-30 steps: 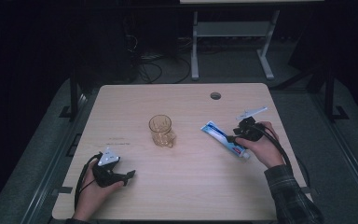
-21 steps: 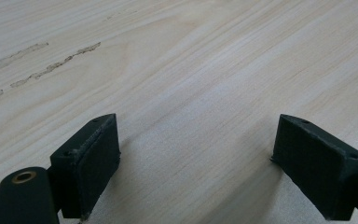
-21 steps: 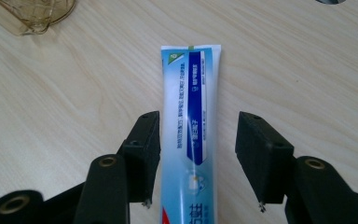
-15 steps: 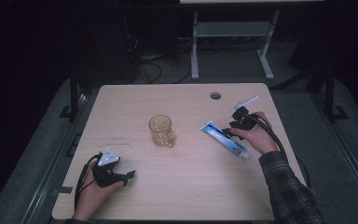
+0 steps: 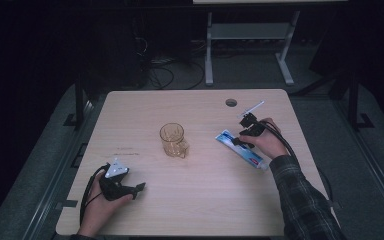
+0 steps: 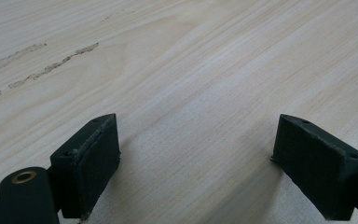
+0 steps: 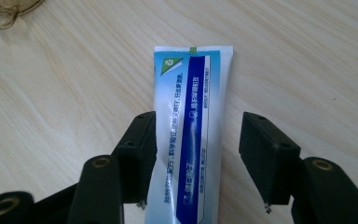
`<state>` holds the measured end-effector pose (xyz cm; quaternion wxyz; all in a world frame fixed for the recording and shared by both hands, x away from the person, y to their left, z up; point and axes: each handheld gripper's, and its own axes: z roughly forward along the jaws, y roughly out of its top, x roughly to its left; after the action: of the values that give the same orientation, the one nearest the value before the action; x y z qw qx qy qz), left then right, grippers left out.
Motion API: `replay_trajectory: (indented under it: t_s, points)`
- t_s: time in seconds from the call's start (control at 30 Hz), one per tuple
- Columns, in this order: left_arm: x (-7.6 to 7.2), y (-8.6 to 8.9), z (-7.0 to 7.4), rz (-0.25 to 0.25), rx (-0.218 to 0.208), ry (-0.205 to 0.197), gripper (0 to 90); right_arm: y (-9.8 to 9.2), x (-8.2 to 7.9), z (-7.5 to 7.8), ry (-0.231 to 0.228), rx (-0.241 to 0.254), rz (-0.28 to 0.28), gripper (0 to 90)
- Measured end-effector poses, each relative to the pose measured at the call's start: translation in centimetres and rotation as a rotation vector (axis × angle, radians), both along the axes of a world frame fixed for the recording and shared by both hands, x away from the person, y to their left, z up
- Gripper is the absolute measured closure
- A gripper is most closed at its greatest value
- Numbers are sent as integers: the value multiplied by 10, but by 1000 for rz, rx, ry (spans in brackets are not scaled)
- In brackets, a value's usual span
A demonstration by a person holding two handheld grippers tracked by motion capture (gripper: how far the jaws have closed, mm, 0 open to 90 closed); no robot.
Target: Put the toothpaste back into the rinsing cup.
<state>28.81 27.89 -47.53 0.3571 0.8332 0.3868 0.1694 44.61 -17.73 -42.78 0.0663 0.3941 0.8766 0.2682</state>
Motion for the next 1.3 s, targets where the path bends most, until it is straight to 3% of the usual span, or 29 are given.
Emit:
replay_trajectory:
  t_s: [0.47,0.9,0.93,1.3]
  points:
    - [0,0,0,-3,0,0,134,16,8,-17,16,-7,16,416]
    - [0,0,0,-5,1,-1,135,25,9,-25,3,-73,25,407]
    - [0,0,0,-6,1,0,134,27,8,-25,-8,-93,29,414]
    - [-1,-1,0,-6,1,0,134,29,5,-23,-3,-99,6,538]
